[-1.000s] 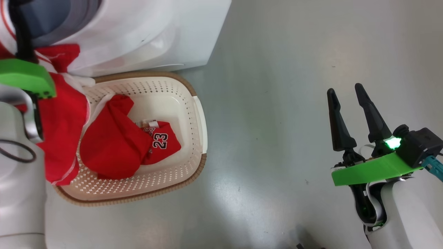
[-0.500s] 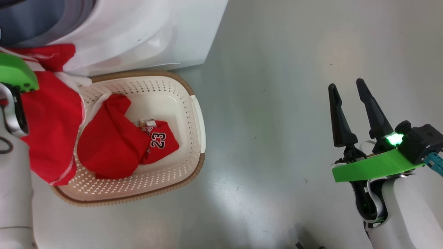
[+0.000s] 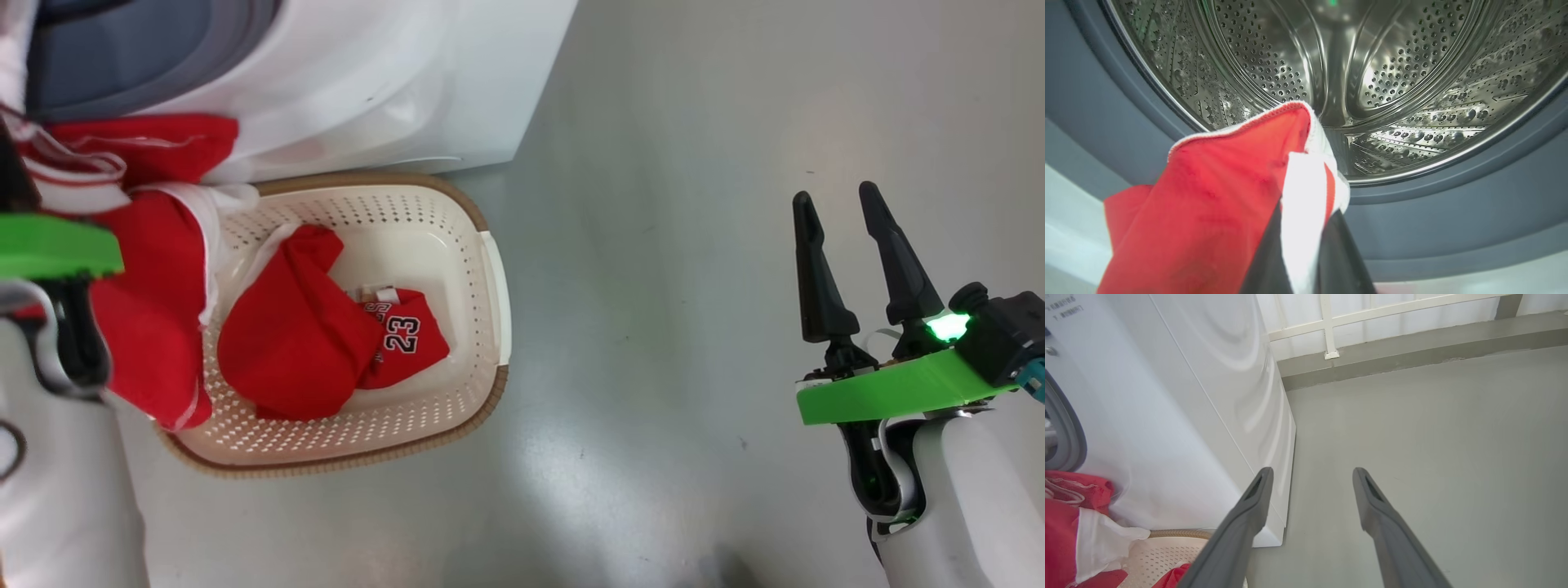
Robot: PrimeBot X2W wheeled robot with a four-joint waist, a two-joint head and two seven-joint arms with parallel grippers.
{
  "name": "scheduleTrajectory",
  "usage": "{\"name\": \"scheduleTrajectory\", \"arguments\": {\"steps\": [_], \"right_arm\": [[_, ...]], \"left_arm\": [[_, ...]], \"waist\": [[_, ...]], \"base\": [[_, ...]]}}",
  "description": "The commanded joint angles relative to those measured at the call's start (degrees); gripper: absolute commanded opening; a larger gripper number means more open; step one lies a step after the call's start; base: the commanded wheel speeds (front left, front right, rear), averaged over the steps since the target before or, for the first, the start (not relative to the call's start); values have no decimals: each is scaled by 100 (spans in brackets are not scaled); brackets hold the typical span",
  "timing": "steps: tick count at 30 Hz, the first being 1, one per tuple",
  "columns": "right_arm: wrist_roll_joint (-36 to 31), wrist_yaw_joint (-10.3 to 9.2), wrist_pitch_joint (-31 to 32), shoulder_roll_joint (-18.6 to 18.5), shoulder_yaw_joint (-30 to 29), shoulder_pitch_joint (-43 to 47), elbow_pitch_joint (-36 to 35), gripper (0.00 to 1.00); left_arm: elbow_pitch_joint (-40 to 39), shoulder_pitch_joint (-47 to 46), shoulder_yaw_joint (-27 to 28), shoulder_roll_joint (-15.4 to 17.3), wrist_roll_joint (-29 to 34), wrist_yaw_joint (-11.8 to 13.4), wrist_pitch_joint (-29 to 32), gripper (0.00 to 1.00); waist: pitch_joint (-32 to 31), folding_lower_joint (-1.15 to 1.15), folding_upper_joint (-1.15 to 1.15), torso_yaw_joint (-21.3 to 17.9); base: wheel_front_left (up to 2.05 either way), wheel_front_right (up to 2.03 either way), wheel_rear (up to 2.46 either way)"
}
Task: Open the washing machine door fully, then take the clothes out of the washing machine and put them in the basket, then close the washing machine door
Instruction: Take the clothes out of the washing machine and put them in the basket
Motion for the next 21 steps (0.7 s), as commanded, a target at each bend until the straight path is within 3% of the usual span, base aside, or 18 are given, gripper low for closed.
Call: {"name": "scheduleTrajectory", "arguments": {"steps": [1,11,21], "right_arm": [[-34,37,-37,-17,80,92,-140,100],[-75,37,-37,-17,97,108,-127,100],[-48,37,-37,-17,201,72,-109,100]], "left_arm": [[-260,295,145,151,-21,-43,-27,0],[-853,1340,-299,-82,-393,-105,-27,0],[-186,1823,-1288,-88,-943,-107,-27,0]], "waist": [[-33,0,0,65],[-64,0,0,174],[5,0,0,107]], "base": [[0,0,0],[0,0,0],[0,0,0]]}}
